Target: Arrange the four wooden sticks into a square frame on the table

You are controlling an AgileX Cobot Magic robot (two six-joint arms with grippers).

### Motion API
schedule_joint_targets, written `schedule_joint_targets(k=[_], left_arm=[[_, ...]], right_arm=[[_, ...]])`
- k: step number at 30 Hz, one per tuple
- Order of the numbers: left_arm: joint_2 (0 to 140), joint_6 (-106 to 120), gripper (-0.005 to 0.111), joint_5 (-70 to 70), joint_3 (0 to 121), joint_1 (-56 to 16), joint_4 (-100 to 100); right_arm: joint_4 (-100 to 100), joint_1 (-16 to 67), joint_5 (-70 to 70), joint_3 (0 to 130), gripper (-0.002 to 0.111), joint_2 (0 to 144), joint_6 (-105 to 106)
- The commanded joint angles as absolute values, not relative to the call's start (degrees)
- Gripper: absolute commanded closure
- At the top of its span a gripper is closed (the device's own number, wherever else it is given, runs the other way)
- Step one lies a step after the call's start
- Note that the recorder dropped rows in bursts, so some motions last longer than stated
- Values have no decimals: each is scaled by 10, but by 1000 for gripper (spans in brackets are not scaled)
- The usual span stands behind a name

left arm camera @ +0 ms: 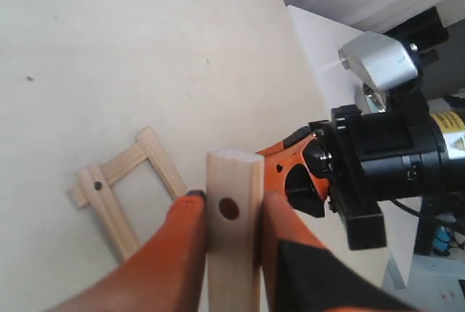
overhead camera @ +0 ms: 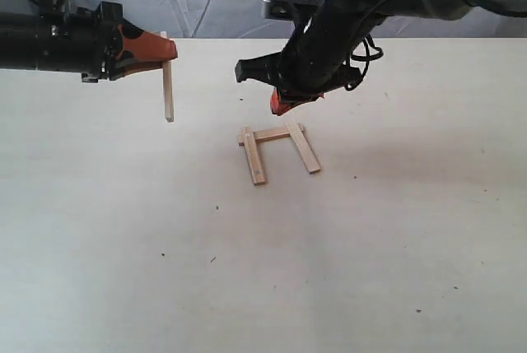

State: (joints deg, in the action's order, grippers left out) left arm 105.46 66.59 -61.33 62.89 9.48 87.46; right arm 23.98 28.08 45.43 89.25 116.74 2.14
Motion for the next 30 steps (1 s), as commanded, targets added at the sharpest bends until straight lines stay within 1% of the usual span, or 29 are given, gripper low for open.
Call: schedule_joint_targets(k=[1, 6, 7, 8, 9, 10, 12, 15, 20, 26, 28, 30], left_arm=[[1050, 688, 107, -628, 609, 73, 923], [1057, 700, 107, -698, 597, 76, 980], [1060, 710, 107, -700, 597, 78, 997], [1062, 710, 107, -700, 597, 78, 998], [1065, 713, 107, -700, 597, 79, 999], [1066, 720, 107, -700, 597, 79, 999], [1068, 724, 107, -700, 597, 79, 998], [1068, 720, 107, -700, 597, 78, 998], [1068, 705, 107, -700, 597, 78, 998], [1068, 705, 107, -700, 597, 78, 998], [1068, 705, 107, -700, 597, 78, 995], [1068, 705, 107, -700, 597, 78, 995]], right_arm=[[534, 231, 536, 883, 107, 1159, 272], [744, 192, 621, 839, 105, 1159, 438], [811, 185, 649, 815, 96, 1159, 486], [835, 183, 661, 804, 90, 1159, 505], [870, 182, 675, 791, 74, 1159, 536], [878, 182, 678, 789, 62, 1159, 545], [896, 182, 678, 789, 55, 1158, 554], [913, 198, 663, 789, 56, 1158, 597], [916, 237, 581, 789, 56, 1158, 616], [937, 252, 570, 789, 57, 1158, 626], [937, 252, 570, 789, 63, 1158, 627], [942, 252, 570, 789, 76, 1158, 627]])
